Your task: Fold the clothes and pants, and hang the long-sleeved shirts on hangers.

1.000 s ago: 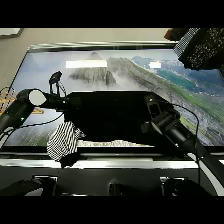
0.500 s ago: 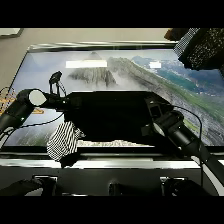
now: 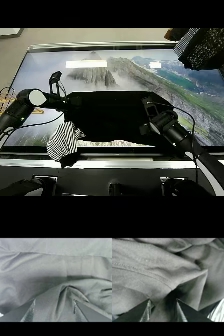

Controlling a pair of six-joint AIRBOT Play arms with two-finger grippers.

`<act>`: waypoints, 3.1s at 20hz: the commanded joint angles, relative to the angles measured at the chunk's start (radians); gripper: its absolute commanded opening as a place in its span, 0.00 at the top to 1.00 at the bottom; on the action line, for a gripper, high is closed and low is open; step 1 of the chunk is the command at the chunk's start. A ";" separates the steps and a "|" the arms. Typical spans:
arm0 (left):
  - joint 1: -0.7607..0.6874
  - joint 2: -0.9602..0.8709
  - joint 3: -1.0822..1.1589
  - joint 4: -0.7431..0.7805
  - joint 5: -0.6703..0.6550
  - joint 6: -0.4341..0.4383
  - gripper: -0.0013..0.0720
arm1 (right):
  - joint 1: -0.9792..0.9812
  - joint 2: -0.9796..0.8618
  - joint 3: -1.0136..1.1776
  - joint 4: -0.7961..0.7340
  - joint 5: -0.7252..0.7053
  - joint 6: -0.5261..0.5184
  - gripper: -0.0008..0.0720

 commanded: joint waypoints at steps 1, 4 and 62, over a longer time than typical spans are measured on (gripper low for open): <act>0.001 0.000 0.000 0.000 0.015 0.000 0.25 | 0.000 -0.020 0.000 -0.039 -0.018 -0.001 0.46; 0.001 0.000 0.000 0.000 0.014 0.000 0.25 | 0.000 -0.029 0.000 -0.066 -0.020 0.021 0.46; -0.332 -0.169 0.386 0.276 -0.221 -0.235 0.96 | 0.000 -0.053 0.548 -0.054 0.431 0.099 0.95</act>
